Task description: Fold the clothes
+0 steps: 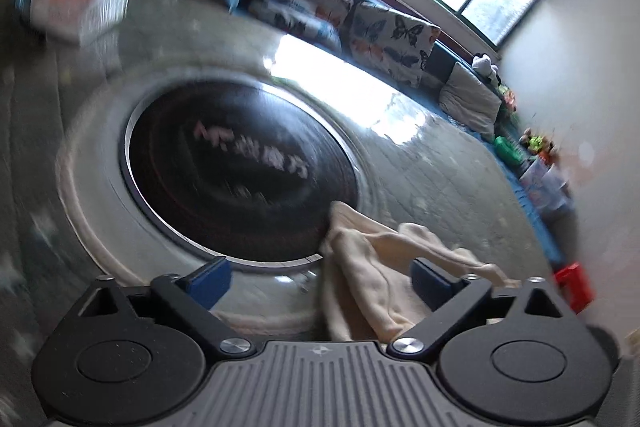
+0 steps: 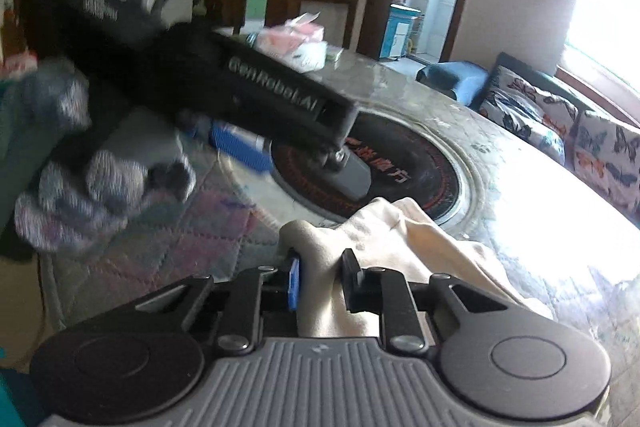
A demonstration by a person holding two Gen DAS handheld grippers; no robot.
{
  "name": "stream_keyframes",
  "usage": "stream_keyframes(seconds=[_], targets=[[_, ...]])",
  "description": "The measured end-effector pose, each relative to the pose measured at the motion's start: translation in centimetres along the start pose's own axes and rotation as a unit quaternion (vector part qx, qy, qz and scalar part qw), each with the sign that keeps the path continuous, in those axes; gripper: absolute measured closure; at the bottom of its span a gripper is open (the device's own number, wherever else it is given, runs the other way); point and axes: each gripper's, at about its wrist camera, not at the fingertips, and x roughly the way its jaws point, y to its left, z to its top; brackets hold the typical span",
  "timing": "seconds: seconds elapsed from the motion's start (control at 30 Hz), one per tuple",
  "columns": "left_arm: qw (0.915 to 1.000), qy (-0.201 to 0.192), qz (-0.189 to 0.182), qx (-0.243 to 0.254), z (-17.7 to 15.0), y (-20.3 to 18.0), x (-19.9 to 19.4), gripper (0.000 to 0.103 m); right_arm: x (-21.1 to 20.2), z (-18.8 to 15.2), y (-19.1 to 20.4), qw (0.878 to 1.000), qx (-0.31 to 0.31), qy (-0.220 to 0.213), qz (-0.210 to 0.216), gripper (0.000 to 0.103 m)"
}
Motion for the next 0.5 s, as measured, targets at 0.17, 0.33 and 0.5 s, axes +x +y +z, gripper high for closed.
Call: stream_keyframes(seconds=[0.17, 0.33, 0.5], targets=[[0.9980, 0.030, -0.026, -0.050, -0.3, -0.5, 1.2, 0.013, -1.7, 0.0, -1.2, 1.000, 0.020, -0.020, 0.002, 0.085], [0.9936, 0.047, -0.046, -0.092, -0.8, -0.8, 2.2, 0.019, -2.7, -0.3, -1.7, 0.999, 0.031, -0.031, 0.006, 0.085], [0.9858, 0.071, -0.059, -0.140, -1.2, -0.4, 3.5, 0.047, -3.1, -0.7, -2.0, 0.999, 0.034, -0.035, 0.017, 0.085]])
